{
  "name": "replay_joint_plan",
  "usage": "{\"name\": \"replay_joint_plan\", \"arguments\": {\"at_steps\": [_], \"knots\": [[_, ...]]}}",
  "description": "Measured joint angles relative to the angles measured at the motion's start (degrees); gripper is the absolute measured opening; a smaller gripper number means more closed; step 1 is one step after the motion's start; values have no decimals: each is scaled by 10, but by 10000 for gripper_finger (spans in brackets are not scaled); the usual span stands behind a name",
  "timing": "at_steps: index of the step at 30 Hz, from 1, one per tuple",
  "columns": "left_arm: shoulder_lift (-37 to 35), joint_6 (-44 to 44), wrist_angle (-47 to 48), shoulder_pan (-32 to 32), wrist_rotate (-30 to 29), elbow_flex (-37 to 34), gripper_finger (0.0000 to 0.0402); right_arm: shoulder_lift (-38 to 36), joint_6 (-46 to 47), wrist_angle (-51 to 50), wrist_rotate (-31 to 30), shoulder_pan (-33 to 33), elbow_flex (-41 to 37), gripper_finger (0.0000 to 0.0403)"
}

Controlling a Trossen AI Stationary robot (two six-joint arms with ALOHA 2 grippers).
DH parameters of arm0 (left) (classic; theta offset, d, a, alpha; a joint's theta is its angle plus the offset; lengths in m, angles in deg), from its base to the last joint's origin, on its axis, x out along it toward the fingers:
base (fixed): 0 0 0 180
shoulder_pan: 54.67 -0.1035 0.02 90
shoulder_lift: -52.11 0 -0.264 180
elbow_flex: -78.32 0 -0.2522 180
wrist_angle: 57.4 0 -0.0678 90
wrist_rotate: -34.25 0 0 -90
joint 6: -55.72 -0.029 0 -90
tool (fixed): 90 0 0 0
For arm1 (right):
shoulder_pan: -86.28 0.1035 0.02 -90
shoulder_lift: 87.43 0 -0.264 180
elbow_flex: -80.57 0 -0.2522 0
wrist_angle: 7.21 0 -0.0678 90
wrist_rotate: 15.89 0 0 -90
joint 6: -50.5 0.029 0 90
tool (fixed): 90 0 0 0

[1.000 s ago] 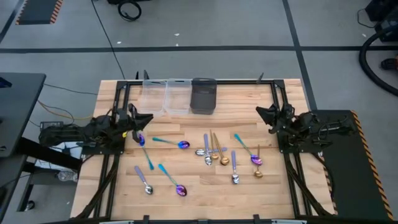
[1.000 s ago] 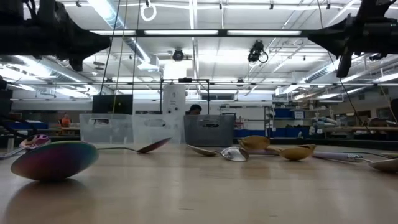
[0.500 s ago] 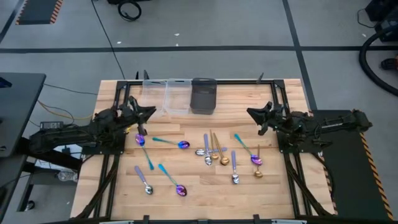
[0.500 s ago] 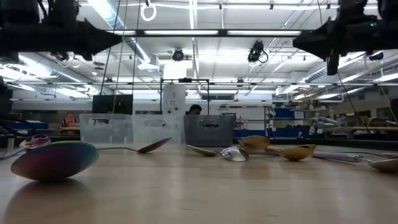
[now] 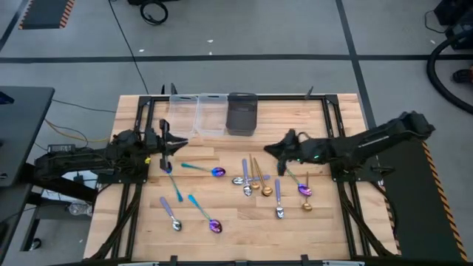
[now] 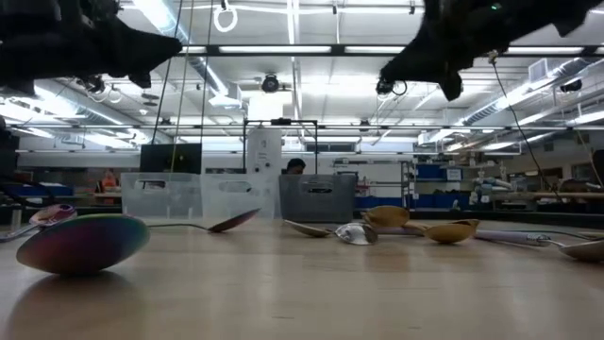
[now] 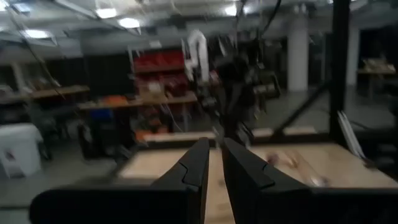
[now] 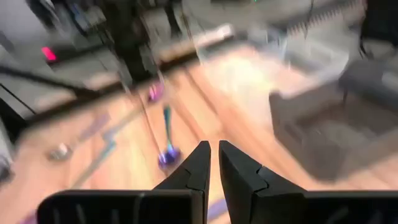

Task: Sort silverware by color (type)
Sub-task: Put the iridescent spoon into the black bin

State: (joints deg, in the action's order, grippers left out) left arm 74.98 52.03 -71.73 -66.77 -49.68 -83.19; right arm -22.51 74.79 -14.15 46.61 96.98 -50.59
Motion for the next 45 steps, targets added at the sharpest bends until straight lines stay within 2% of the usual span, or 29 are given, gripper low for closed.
{"name": "replay_joint_plan", "arguments": {"at_steps": [5, 9, 14, 18, 22, 29, 35, 45], "knots": [[0, 6, 20, 15, -26, 0, 55, 113, 97, -242, -23, 19, 133, 44], [0, 29, 39, 17, -65, 0, 63, 177, 185, -398, 32, 19, 208, 45], [1, 30, 45, 17, -75, 0, 99, 226, 252, -524, 109, 14, 261, 67], [1, 30, 47, 17, -75, 0, 120, 246, 293, -569, 150, 14, 269, 95], [1, 30, 44, 17, -75, 0, 123, 257, 344, -630, 193, 13, 269, 115], [0, 30, 38, 17, -76, 0, 123, 295, 375, -693, 229, 12, 267, 110], [0, 30, 40, 17, -78, 0, 123, 316, 360, -691, 274, -5, 244, 99], [0, 30, 44, 17, -78, 0, 123, 295, 362, -627, 315, -25, 172, 97]]}}
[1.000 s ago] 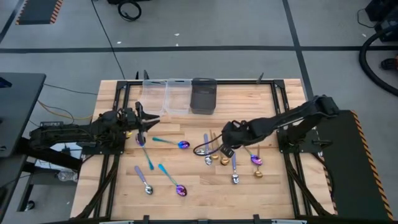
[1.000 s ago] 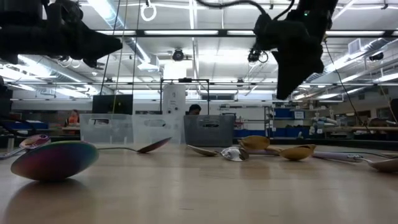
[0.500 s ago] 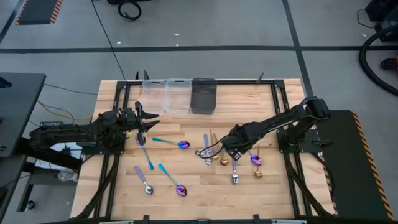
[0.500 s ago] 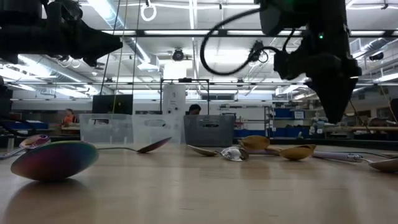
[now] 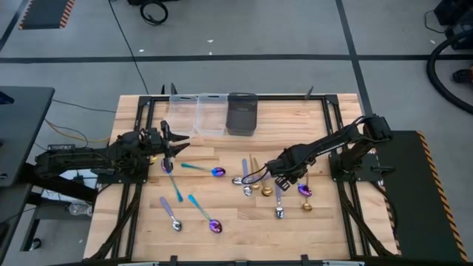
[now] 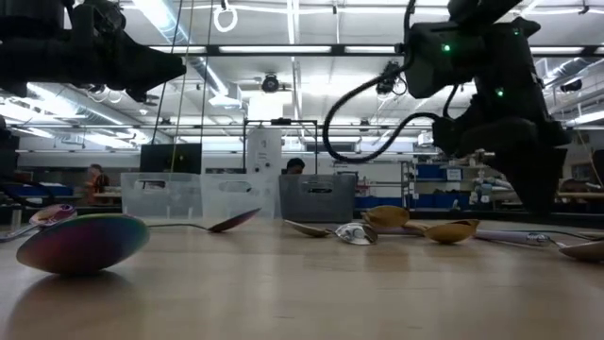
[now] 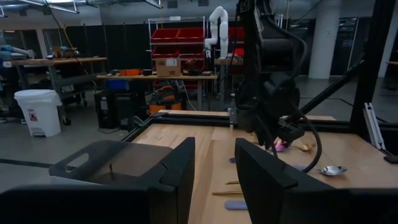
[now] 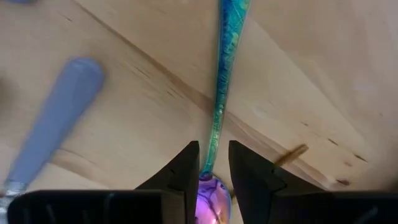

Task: Sort silverware by color (type)
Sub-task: Put the iridescent spoon into the black bin

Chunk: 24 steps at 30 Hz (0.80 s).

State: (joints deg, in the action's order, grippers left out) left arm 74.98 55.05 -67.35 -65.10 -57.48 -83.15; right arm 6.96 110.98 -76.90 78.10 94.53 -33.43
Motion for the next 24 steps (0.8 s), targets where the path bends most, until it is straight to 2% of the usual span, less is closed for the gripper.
{"name": "replay_joint_plan", "arguments": {"at_steps": [13, 24], "knots": [[0, 0, 1, 0, 0, 0, 123, -3, 17, 72, 28, -10, -54, 92], [0, 0, 0, 0, 0, 0, 123, -2, 52, 83, 14, -4, -56, 31]]}}
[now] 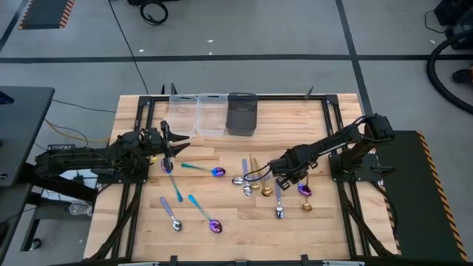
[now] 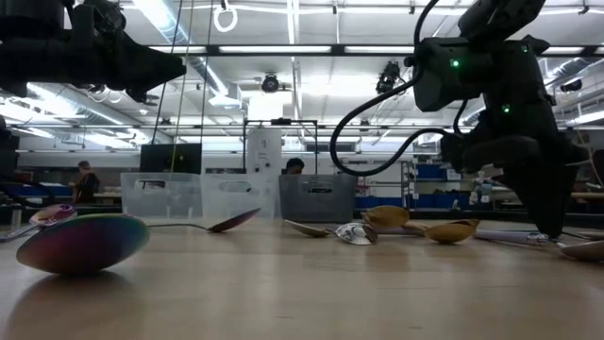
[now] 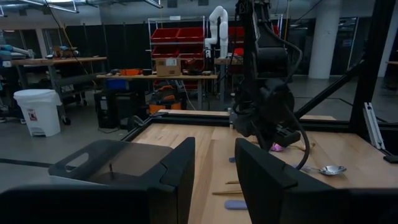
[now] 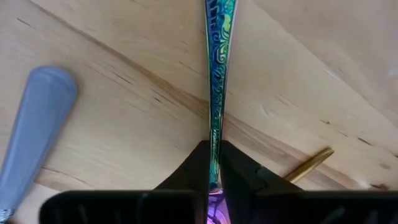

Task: Sort silverware by color (type)
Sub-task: Put the iridescent spoon into the black bin

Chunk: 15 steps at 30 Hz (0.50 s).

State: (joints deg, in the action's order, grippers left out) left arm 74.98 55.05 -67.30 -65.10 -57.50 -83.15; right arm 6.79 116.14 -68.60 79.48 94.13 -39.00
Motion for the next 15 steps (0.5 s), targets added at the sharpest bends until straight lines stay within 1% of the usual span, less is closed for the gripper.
{"name": "replay_joint_plan", "arguments": {"at_steps": [4, 11, 15], "knots": [[0, 0, 0, 0, 0, 0, 123, 0, -1, 0, -2, -2, 0, 15], [0, 0, 0, 0, 0, 0, 123, 3, -12, -15, -8, -2, 14, 15], [0, 1, 0, 0, 0, 0, 123, 5, -24, -11, -35, -2, 41, 13]]}}
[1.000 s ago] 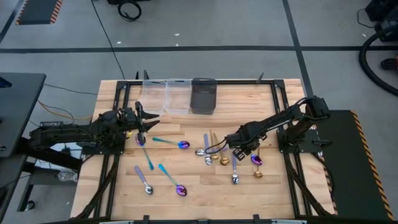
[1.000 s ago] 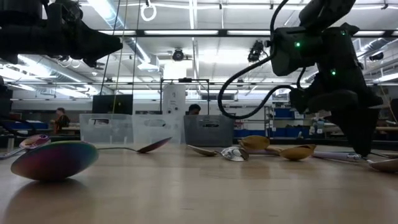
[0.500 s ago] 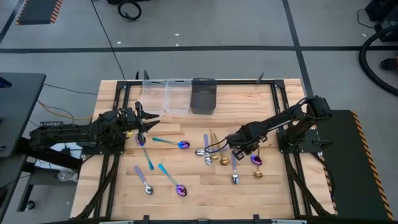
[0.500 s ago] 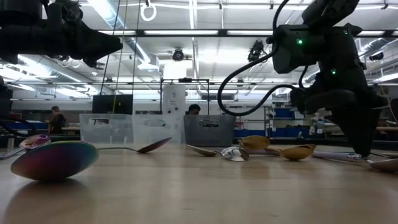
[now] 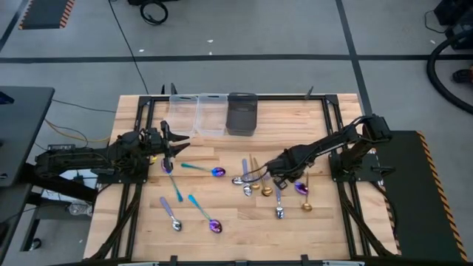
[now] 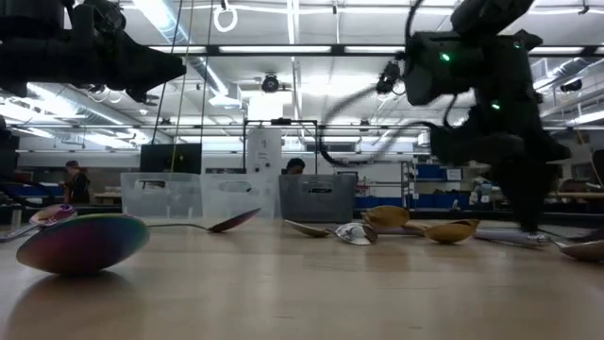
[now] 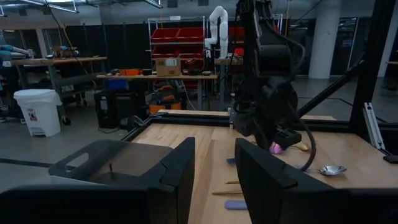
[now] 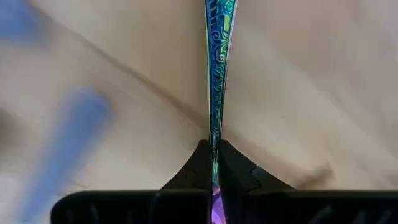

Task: Sort silverware by color (type)
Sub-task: Put the iridescent spoon into the black bin

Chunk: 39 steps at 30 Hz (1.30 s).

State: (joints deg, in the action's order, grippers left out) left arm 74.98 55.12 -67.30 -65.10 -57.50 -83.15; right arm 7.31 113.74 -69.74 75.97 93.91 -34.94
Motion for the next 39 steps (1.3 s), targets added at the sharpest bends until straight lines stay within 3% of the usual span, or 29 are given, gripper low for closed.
{"name": "replay_joint_plan", "arguments": {"at_steps": [24, 39], "knots": [[0, 4, 0, 0, -1, 0, 123, -2, -105, 19, -47, -34, 169, 13], [0, 30, 0, 0, -1, 0, 123, -2, -209, 267, -49, -122, 187, 13]]}}
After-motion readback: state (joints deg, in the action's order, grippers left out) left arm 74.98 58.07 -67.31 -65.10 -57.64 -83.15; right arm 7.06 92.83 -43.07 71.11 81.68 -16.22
